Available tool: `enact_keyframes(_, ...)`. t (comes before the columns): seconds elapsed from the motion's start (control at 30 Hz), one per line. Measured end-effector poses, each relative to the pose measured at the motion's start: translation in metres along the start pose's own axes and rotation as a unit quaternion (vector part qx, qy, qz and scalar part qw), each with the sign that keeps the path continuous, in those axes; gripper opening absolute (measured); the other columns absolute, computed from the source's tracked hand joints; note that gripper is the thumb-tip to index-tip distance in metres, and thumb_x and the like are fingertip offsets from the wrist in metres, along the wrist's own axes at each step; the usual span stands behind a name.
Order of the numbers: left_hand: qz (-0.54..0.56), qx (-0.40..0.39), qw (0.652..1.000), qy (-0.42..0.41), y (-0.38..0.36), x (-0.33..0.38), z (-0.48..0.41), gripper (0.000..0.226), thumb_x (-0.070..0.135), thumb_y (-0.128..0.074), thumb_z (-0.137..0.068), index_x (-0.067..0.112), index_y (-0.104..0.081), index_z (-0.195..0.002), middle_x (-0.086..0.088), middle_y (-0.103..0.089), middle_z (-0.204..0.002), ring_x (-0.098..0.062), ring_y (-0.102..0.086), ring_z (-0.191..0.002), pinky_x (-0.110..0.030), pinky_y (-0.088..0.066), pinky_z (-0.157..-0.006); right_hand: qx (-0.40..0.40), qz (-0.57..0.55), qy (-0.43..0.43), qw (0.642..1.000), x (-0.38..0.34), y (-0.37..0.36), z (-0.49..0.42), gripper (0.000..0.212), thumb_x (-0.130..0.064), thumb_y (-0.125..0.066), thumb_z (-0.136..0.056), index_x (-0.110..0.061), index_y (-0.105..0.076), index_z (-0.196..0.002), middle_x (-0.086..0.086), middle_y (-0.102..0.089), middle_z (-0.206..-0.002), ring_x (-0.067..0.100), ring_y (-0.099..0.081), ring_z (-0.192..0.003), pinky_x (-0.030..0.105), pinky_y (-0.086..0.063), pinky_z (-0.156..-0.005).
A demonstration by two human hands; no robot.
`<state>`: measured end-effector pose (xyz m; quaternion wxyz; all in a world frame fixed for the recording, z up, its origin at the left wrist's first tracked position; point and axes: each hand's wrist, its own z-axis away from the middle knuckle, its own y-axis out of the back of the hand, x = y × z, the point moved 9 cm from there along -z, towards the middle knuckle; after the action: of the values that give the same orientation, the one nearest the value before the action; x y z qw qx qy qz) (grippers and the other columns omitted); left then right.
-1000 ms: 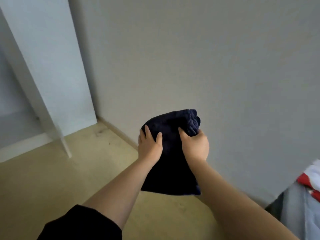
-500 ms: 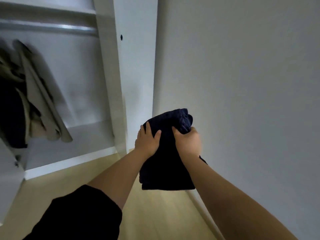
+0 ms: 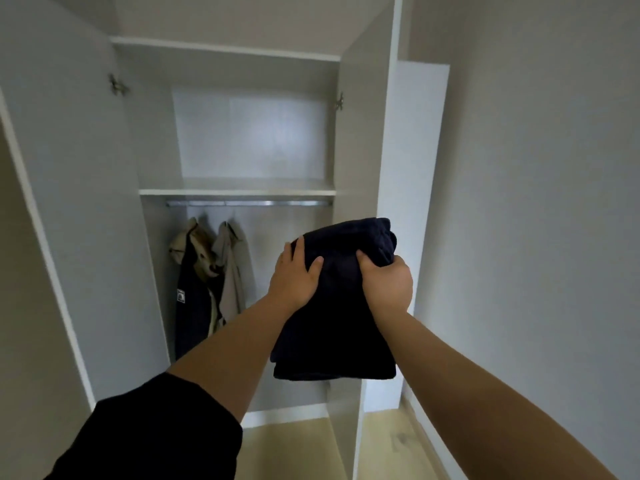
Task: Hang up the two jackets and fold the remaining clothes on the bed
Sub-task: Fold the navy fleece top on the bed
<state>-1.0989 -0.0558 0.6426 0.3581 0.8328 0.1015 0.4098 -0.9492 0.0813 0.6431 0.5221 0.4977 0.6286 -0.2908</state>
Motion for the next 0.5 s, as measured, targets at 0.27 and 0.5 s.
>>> enact_keyframes(0.27,0.000,0.037,0.999,0.033,0.042,-0.087,-0.094,0.065,0.046,-0.031,-0.099,0.022,0.000,-0.151,-0.009,-0.003,-0.159,-0.027,-0.009,-0.145,-0.036,-0.011,-0.116,-0.066,-0.152,-0.001,0.986,-0.030,-0.115,-0.071,0.020,-0.046,-0.067,-0.079,-0.029,-0.057,-0.075,-0.012,-0.061,-0.068,0.002,-0.056,-0.059,0.014,-0.035,-0.044)
enact_keyframes(0.5,0.033,0.077,0.993,0.077,0.064,-0.143,-0.237,0.066,0.046,-0.035,-0.098,0.020,-0.007,-0.152,-0.010,-0.015,-0.157,-0.026,-0.019,-0.143,-0.035,-0.016,-0.116,-0.111,-0.216,-0.016,0.970,-0.046,-0.241,-0.184,0.029,-0.046,-0.067,-0.081,-0.020,-0.055,-0.088,-0.005,-0.058,-0.077,0.012,-0.056,-0.069,0.027,-0.044,-0.067)
